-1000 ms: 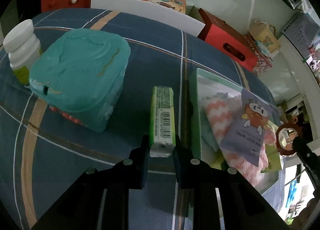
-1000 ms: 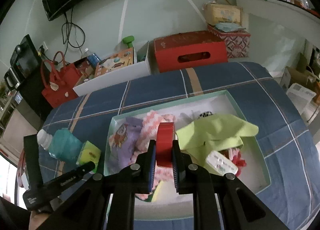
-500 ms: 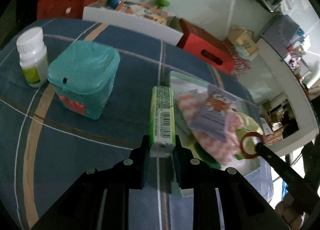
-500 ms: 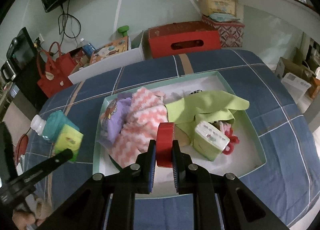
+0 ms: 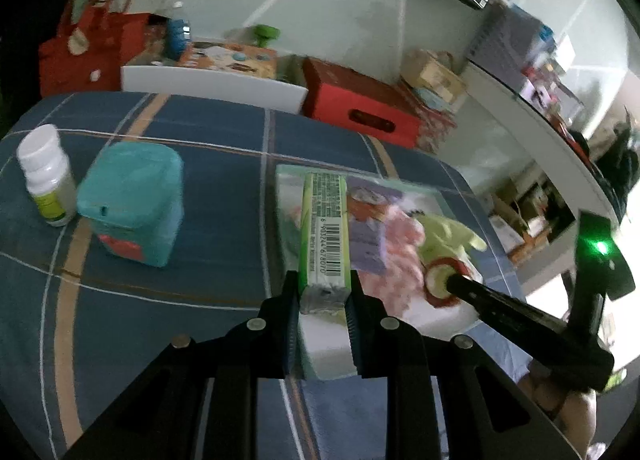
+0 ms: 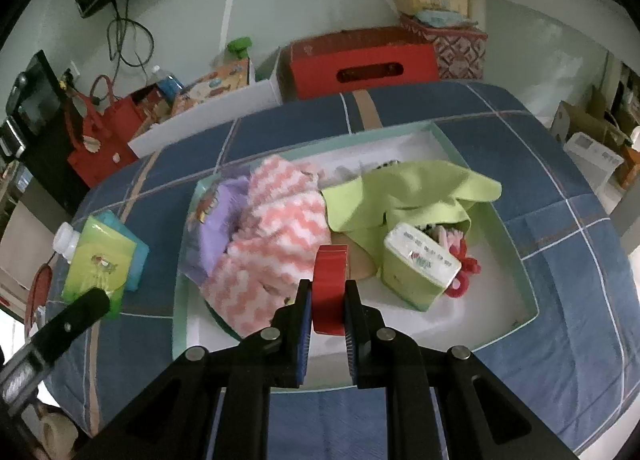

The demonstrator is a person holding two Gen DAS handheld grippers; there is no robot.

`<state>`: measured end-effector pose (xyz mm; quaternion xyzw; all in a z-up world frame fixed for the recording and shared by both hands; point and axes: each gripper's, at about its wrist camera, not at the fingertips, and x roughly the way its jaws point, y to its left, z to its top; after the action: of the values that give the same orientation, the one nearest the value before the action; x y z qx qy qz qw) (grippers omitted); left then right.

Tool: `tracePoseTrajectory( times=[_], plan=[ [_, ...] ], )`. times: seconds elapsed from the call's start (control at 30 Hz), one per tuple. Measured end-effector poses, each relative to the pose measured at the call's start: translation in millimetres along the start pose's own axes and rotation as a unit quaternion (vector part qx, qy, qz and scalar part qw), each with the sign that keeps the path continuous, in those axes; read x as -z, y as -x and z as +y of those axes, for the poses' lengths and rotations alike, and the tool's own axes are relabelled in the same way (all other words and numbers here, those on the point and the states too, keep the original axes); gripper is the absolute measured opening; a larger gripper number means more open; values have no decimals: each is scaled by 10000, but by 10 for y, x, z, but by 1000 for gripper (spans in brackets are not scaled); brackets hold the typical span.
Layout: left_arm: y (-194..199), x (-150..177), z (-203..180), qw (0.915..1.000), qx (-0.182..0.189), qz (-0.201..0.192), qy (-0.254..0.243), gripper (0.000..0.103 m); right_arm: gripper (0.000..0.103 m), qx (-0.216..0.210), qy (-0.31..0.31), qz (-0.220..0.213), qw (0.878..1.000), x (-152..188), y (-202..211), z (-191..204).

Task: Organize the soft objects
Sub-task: 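Carry the green-white box over the tray with the left tool, then open both tools to drop the tape roll and box into the tray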

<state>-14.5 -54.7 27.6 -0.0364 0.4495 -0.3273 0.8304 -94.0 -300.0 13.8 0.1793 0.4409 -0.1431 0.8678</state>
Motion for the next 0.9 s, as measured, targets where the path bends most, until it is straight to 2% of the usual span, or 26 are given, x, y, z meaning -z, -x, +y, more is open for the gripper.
tracePoseTrajectory(
  times=[0.2, 0.3, 0.53, 0.6, 0.63, 0.67, 0.73, 0.77, 0.83, 0.9],
  plan=[
    [-263, 124, -157, 9984, 100, 515, -231, 22, 16, 61, -15, 317, 9995, 49, -178, -16],
    [-436, 205, -203, 9962, -28, 795, -347, 22, 16, 73, 13, 393, 9992, 64, -221, -13],
    [-625, 298, -235, 9925, -253, 1103, -459, 23, 16, 88, -3, 456, 9989, 71, -252, -17],
    [-622, 301, -229, 9921, -300, 1144, -428, 24, 16, 125, -20, 438, 9990, 72, -242, -22],
    [-607, 292, -230, 9921, -275, 1146, -423, 28, 17, 142, -18, 433, 9990, 71, -236, -25],
    [-585, 286, -219, 9924, -242, 1131, -412, 37, 17, 156, -23, 423, 9990, 71, -230, -27],
    [-529, 282, -218, 9934, -192, 1053, -405, 52, 23, 191, -38, 415, 9989, 66, -222, -35],
    [-503, 272, -220, 9938, -189, 1014, -421, 53, 26, 221, -41, 410, 9989, 64, -218, -37],
    [-468, 259, -215, 9940, -185, 991, -434, 53, 42, 301, -44, 380, 9988, 53, -202, -41],
    [-435, 251, -197, 9943, -163, 977, -382, 55, 47, 346, -52, 332, 9988, 37, -180, -42]
  ],
)
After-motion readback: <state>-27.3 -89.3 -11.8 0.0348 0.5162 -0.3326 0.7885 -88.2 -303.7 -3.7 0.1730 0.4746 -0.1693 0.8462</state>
